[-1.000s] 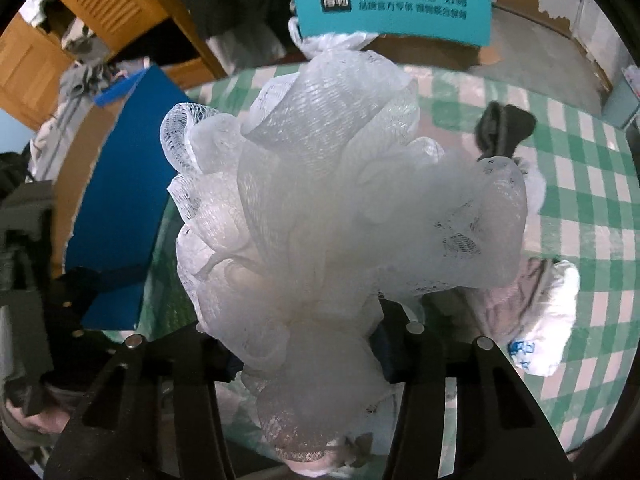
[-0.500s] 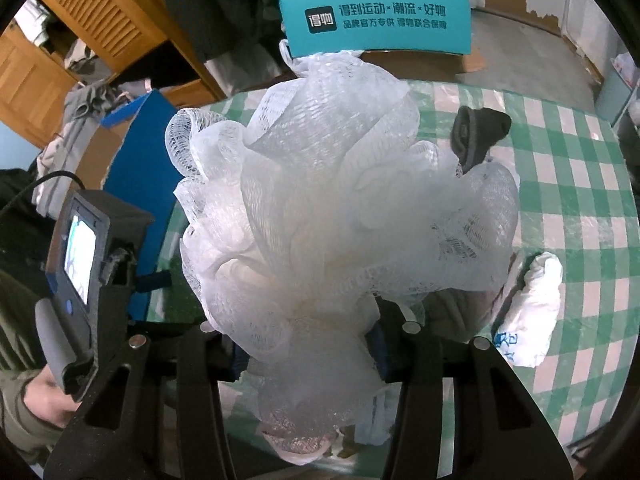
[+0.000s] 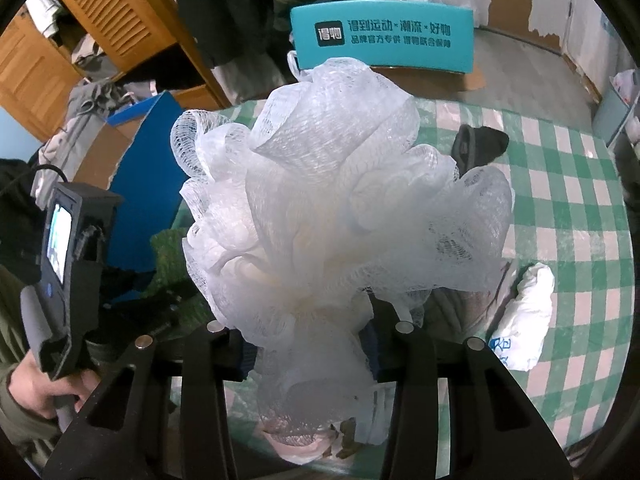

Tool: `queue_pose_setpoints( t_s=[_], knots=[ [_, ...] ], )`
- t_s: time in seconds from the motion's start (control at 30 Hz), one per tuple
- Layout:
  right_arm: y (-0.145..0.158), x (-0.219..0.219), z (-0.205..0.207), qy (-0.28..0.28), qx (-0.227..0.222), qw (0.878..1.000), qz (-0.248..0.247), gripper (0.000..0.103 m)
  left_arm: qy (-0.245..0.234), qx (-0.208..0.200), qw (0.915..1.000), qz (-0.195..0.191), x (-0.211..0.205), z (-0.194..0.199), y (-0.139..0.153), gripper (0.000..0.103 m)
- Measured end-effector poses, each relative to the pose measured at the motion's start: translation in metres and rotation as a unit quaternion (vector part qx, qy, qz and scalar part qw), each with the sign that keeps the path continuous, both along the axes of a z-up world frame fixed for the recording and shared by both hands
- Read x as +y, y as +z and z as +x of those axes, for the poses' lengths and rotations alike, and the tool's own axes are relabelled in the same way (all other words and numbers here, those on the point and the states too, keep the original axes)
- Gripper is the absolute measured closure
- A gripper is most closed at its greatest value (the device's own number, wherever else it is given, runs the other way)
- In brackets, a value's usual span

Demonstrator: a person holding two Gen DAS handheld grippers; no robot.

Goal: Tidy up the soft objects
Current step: 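Lift the puffer with the right tool while the left tool grasps the green bubble-wrap pouch, then carry the puffer and pouch over the cardboard box with both tools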

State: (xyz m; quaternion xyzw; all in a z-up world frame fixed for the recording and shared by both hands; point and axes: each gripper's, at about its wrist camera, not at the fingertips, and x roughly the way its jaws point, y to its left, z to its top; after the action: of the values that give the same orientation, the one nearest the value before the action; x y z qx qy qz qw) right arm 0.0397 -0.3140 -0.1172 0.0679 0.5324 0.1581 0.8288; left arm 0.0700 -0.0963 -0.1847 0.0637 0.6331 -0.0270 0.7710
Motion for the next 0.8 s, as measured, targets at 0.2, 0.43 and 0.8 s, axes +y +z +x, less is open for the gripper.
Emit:
queue_pose_setpoints(
  t_s=[0.2, 0.43, 0.8],
  knots=[
    [0.01, 0.003, -0.006, 0.006, -0.021, 1.0, -0.001, 0.065, -0.012, -0.024, 0.9995, -0.015, 0.008, -0.003, 0.025, 0.088],
    [0.023, 0.002, -0.013, 0.002, -0.04, 0.999, 0.005, 0.065, -0.029, -0.063, 0.9972, -0.028, 0.005, -0.01, 0.056, 0.088],
    [0.054, 0.006, -0.024, 0.004, -0.081, 0.996, 0.022, 0.065, -0.035, -0.126, 0.9907, -0.039, -0.012, -0.034, 0.099, 0.089]
  ],
)
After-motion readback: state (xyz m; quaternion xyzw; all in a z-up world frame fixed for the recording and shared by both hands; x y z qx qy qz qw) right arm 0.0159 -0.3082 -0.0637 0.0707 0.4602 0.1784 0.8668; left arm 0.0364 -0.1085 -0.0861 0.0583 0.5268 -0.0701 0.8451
